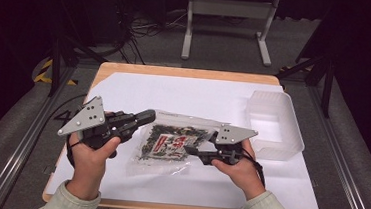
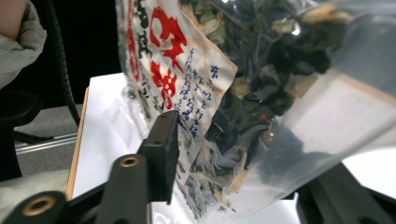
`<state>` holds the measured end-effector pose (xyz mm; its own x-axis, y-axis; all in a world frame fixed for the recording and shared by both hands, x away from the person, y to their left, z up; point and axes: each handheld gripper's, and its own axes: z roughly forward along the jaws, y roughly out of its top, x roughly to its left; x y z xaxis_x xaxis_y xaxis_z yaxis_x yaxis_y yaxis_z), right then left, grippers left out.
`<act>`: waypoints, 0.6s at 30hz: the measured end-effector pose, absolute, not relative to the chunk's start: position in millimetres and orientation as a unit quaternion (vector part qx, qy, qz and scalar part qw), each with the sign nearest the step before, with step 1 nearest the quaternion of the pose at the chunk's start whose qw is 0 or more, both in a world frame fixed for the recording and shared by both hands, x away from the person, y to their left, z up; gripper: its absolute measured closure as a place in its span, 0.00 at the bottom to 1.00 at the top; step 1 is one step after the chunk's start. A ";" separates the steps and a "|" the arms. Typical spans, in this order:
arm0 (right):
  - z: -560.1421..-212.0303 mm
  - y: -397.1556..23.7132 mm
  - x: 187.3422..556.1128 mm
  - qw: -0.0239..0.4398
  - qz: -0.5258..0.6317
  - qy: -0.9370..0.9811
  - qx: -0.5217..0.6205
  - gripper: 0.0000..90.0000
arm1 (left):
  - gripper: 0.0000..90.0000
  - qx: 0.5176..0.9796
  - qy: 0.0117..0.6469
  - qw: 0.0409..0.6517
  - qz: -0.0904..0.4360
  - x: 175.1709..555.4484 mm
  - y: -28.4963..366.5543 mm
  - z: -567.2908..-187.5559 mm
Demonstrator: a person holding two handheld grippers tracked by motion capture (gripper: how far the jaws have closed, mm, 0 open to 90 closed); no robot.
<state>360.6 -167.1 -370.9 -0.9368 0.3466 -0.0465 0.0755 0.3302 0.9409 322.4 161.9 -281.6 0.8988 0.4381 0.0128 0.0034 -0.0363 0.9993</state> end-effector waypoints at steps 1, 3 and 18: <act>-370.4 -167.1 359.9 0.122 0.563 0.807 0.129 0.65 | 1.00 0.701 0.158 0.677 0.160 322.6 162.3 -281.5; -368.7 -167.4 358.0 0.123 0.560 0.810 0.126 0.68 | 1.00 0.699 0.157 0.678 0.163 322.7 163.0 -282.0; -357.7 -176.4 350.3 0.144 0.536 0.823 0.122 0.80 | 0.92 0.706 0.183 0.664 0.167 329.9 168.0 -286.2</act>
